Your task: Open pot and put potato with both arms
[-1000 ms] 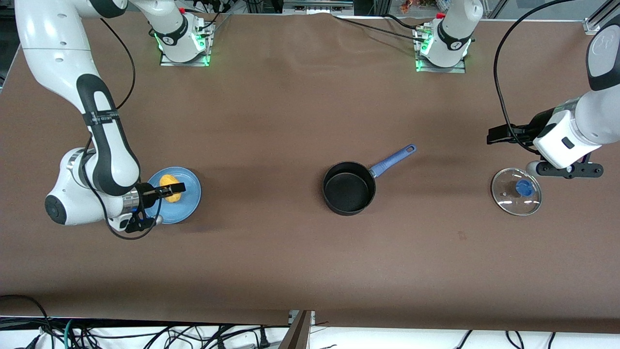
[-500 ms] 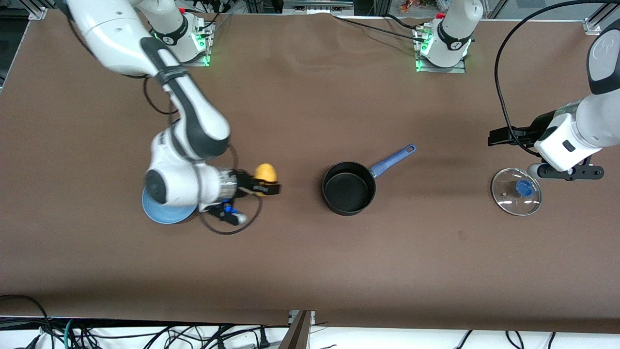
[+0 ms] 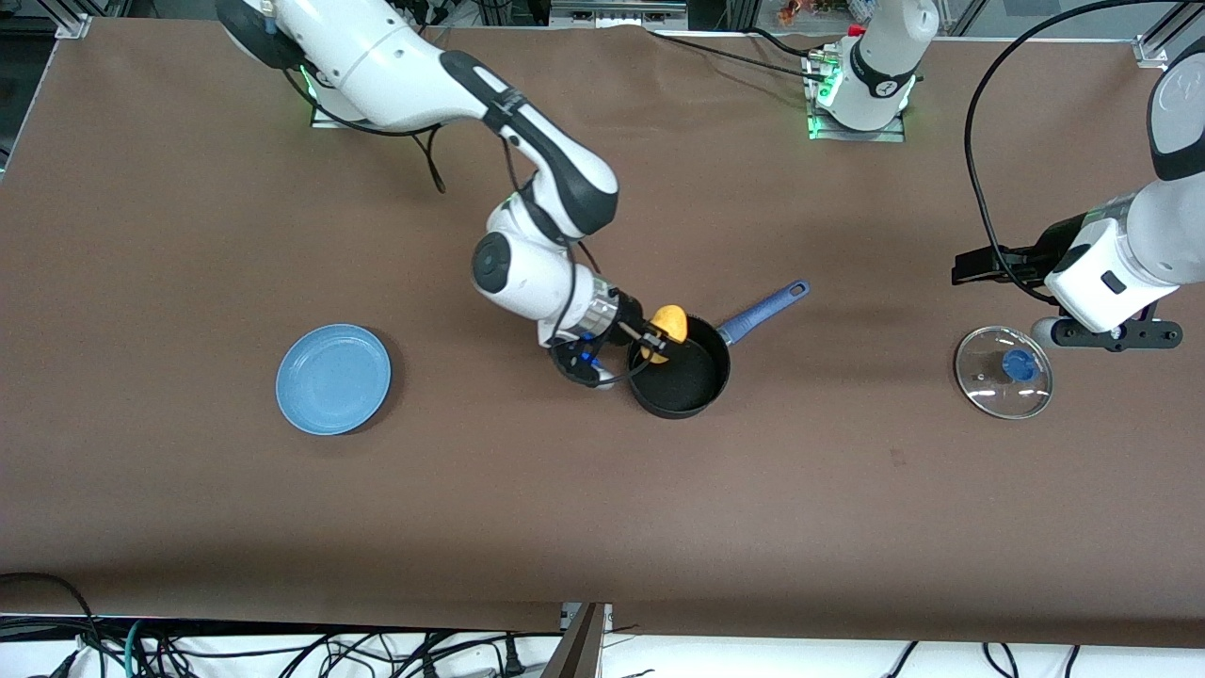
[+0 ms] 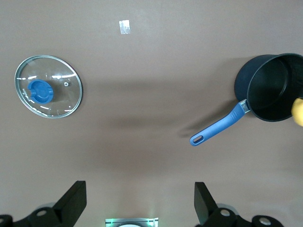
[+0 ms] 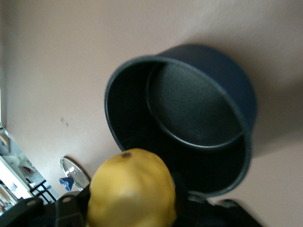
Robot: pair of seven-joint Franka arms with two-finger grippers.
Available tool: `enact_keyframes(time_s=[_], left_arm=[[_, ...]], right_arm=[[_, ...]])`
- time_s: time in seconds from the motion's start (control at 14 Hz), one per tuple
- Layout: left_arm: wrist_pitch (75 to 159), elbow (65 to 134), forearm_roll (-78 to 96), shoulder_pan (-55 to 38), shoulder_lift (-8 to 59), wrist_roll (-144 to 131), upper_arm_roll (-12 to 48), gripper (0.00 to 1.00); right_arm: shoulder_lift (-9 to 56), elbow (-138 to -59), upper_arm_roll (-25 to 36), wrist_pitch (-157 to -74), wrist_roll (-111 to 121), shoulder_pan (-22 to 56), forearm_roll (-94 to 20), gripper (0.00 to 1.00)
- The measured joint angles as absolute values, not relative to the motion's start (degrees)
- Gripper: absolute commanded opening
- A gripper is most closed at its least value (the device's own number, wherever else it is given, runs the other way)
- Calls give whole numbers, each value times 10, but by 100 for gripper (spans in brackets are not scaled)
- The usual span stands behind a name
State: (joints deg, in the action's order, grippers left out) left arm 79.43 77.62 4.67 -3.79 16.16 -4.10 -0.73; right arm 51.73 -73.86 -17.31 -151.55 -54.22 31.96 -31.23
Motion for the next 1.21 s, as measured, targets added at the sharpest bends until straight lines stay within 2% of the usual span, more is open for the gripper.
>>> enact_keyframes(time_s=[0.29,0.64,0.86,1.21], left_arm=[[795,775,47,-38,162,-41,-8,100],[799,774,47,-38,163,-42,-8,100],[805,772,47,-37,163,-43,-8,100],[807,766,47,-33,164,-51,-9,100]], right_arm=[[521,-718,-169,-1494,-546,308,-312,100],[475,-696,-161,-1338,-544,244,-269,100],[400,-731,-121,-1260,-514,225,-217,100],[184,-920,19,-1138,-292,225,-210,100]])
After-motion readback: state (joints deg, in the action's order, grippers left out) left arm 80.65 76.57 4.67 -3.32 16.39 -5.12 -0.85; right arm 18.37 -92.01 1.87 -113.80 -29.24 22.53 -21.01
